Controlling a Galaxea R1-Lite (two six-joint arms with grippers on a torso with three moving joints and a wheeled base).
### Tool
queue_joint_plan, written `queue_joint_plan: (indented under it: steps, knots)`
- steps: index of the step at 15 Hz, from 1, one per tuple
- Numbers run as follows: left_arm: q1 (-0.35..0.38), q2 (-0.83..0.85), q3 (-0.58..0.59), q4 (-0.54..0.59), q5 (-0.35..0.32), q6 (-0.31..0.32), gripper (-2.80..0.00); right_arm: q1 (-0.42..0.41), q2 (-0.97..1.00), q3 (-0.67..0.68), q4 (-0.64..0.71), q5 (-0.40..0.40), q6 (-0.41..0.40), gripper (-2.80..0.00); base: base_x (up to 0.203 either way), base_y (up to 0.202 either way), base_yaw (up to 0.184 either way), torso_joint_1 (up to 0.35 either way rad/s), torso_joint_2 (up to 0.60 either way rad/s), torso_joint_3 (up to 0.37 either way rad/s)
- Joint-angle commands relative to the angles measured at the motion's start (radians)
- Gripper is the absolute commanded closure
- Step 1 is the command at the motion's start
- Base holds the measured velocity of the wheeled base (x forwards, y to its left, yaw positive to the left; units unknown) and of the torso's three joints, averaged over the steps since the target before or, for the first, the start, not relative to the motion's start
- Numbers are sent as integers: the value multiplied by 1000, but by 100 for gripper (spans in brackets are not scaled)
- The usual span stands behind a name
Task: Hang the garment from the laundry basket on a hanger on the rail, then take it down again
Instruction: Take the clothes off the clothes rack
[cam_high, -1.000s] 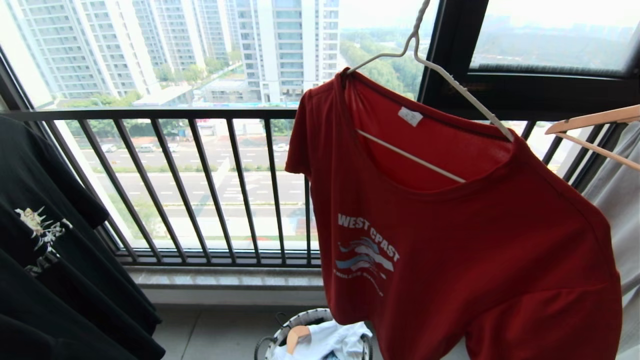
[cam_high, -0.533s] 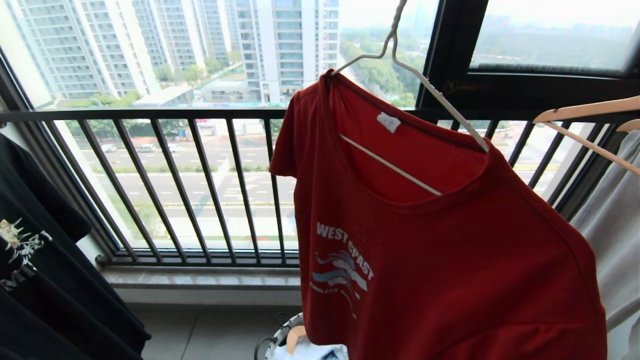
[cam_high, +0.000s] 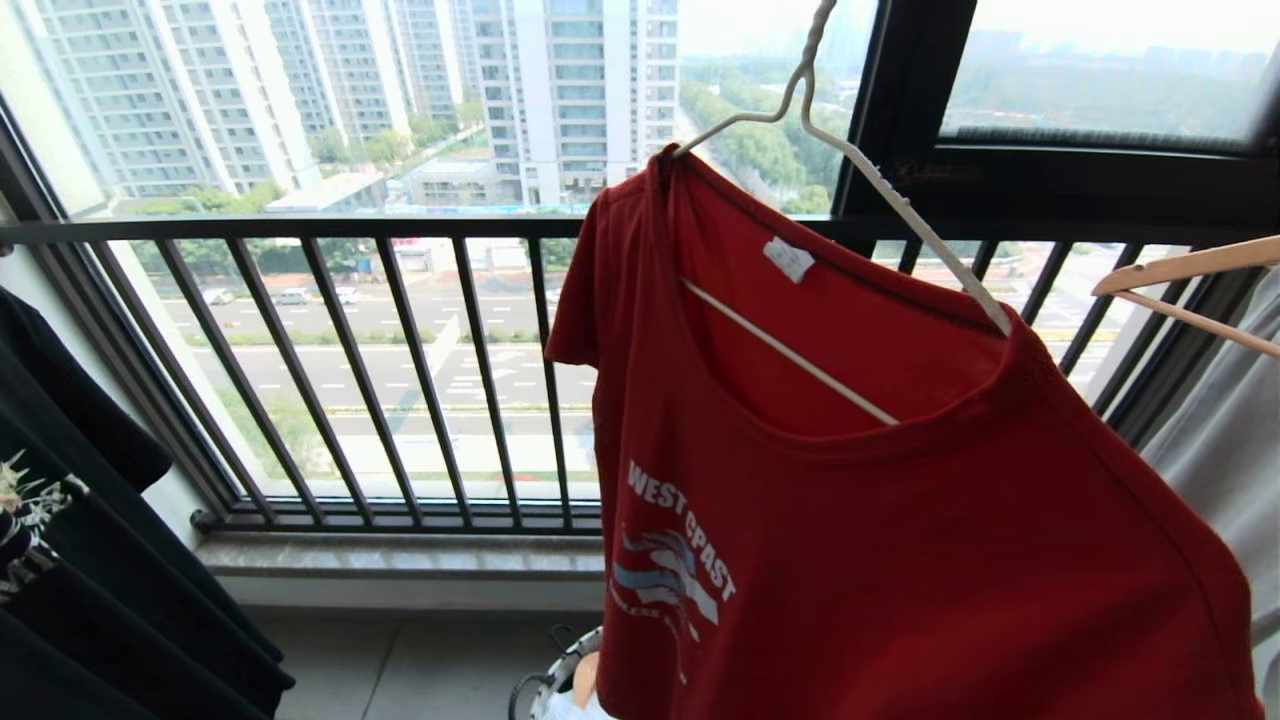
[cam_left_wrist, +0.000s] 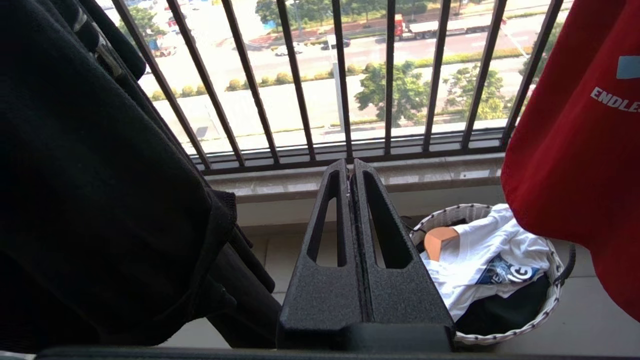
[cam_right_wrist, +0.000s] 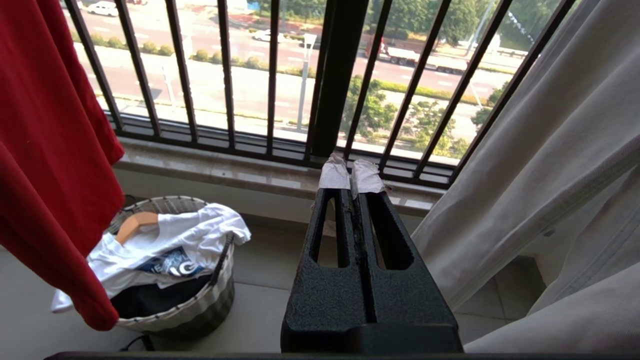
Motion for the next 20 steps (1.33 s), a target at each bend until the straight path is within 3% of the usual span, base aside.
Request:
queue_joint_plan:
  steps: [1, 3, 20]
  knots:
    - [0, -1, 6, 1, 1, -31, 0, 0, 2, -1, 5, -5, 46, 0, 0, 0, 0, 0, 0, 0]
    - [0, 0, 6, 0, 7, -113, 0, 0, 3, -1, 3, -16, 67, 0, 0, 0, 0, 0, 0, 0]
    - [0, -1, 6, 0, 7, -114, 0, 0, 3, -1, 3, -16, 68, 0, 0, 0, 0, 0, 0, 0]
